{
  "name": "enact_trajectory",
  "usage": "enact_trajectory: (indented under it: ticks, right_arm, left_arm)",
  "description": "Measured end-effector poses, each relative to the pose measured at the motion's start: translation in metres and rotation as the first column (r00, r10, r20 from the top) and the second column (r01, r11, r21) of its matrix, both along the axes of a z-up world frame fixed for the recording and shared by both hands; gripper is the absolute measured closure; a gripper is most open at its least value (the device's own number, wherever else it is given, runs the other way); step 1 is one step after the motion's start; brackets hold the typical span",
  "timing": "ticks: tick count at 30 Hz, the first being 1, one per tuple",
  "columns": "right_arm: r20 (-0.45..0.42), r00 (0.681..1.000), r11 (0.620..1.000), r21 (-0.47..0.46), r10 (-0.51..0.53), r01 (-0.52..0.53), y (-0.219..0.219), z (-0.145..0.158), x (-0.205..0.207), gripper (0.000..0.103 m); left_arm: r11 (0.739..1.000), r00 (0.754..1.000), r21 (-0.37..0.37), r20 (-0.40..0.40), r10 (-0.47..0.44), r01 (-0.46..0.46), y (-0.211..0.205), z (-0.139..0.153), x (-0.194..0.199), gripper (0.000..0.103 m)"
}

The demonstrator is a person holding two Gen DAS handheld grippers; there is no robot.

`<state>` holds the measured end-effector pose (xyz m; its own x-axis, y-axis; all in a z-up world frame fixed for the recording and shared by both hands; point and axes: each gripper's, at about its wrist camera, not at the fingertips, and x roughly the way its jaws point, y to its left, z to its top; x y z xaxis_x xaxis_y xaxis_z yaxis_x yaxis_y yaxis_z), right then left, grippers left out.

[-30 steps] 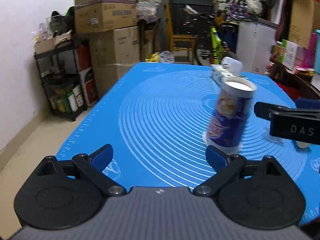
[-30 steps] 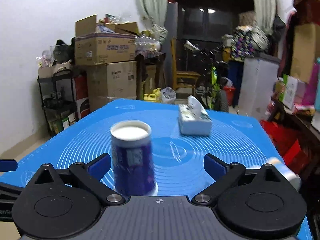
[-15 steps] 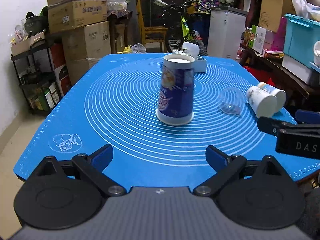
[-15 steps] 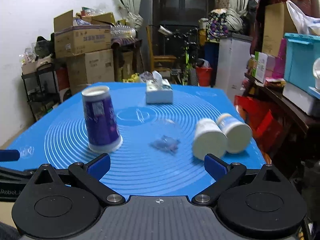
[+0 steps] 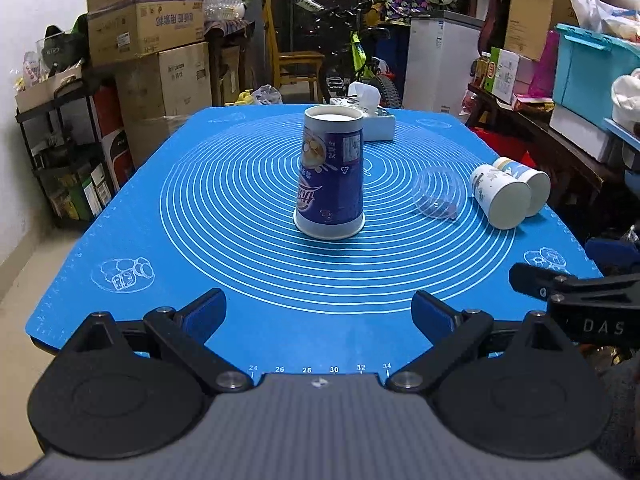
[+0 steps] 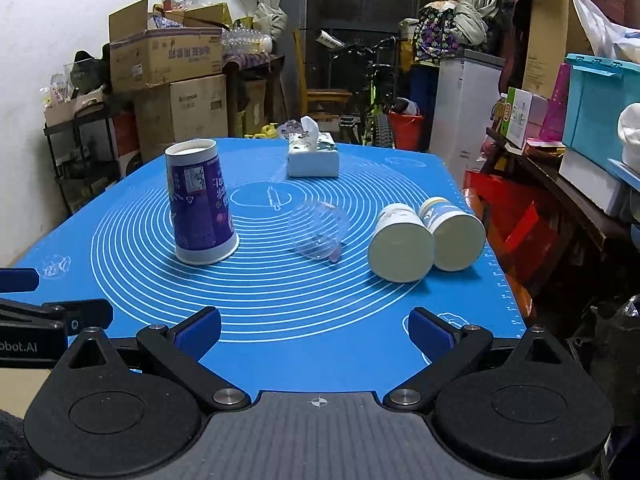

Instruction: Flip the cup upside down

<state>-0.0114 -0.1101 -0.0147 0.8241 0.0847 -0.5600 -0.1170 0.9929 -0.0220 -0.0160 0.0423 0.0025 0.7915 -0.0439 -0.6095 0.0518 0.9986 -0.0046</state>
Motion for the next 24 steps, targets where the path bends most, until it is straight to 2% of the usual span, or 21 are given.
enact_trajectory:
  ticks: [24]
  right_arm:
    - [-0.004, 1.000, 0.999, -0.024, -0.029, 0.029, -0.0045, -0.0011, -0.0029, 0.004]
  left_arm:
    - [1.000, 1.000, 0.019, 0.005, 0.003, -0.003, -0.0008, 0.0007, -0.0019, 0.005]
